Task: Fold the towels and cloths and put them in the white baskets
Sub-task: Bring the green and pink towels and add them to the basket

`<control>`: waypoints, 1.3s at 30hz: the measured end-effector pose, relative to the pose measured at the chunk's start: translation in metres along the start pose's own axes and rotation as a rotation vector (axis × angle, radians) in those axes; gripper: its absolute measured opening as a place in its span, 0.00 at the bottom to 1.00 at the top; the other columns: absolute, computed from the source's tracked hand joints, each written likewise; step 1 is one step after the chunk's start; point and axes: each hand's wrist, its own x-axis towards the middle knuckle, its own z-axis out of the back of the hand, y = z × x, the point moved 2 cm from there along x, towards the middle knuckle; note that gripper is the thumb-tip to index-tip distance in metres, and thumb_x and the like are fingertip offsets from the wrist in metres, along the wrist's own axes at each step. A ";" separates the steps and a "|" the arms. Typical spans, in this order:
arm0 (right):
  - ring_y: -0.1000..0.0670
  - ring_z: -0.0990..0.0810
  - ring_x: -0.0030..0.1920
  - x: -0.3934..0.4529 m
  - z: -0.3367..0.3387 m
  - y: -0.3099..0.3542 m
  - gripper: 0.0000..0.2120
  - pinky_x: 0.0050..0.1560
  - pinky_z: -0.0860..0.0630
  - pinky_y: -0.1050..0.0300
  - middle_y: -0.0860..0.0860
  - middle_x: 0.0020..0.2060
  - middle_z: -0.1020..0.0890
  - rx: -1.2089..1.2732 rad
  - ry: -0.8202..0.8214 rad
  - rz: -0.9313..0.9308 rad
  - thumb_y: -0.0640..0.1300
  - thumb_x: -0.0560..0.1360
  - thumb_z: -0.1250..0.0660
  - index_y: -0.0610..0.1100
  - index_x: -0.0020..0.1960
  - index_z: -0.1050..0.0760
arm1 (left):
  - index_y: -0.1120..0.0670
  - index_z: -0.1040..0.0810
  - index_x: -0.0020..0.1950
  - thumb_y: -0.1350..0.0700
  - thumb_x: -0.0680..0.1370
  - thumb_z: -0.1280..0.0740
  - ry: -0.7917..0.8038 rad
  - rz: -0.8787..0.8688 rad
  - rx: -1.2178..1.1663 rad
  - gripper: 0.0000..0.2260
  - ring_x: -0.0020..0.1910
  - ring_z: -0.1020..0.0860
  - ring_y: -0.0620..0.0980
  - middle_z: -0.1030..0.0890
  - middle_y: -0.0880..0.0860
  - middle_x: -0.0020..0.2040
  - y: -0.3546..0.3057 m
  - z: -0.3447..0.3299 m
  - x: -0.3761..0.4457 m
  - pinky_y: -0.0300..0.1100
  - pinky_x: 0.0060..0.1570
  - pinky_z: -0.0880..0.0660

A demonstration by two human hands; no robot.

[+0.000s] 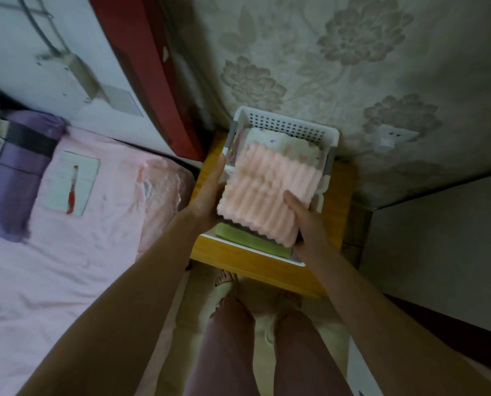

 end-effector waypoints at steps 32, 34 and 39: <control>0.47 0.48 0.78 0.039 -0.002 -0.059 0.29 0.77 0.51 0.50 0.44 0.78 0.45 -1.787 -0.355 0.692 0.54 0.83 0.58 0.39 0.79 0.49 | 0.56 0.50 0.79 0.42 0.82 0.62 -0.095 -0.809 1.607 0.28 0.78 0.59 0.50 0.51 0.54 0.79 0.053 0.038 0.067 0.49 0.77 0.58; 0.47 0.50 0.78 0.046 0.001 -0.061 0.29 0.78 0.53 0.51 0.44 0.78 0.46 -1.780 -0.342 0.691 0.55 0.83 0.59 0.39 0.79 0.50 | 0.55 0.53 0.79 0.43 0.82 0.62 -0.077 -0.811 1.607 0.28 0.78 0.59 0.50 0.53 0.53 0.79 0.057 0.040 0.073 0.49 0.77 0.57; 0.47 0.54 0.79 0.060 0.012 -0.068 0.30 0.78 0.58 0.53 0.43 0.79 0.50 -1.779 -0.344 0.661 0.56 0.83 0.60 0.39 0.79 0.54 | 0.56 0.51 0.79 0.46 0.83 0.55 -0.067 -0.779 1.531 0.27 0.78 0.59 0.53 0.53 0.54 0.80 0.073 0.036 0.087 0.55 0.76 0.50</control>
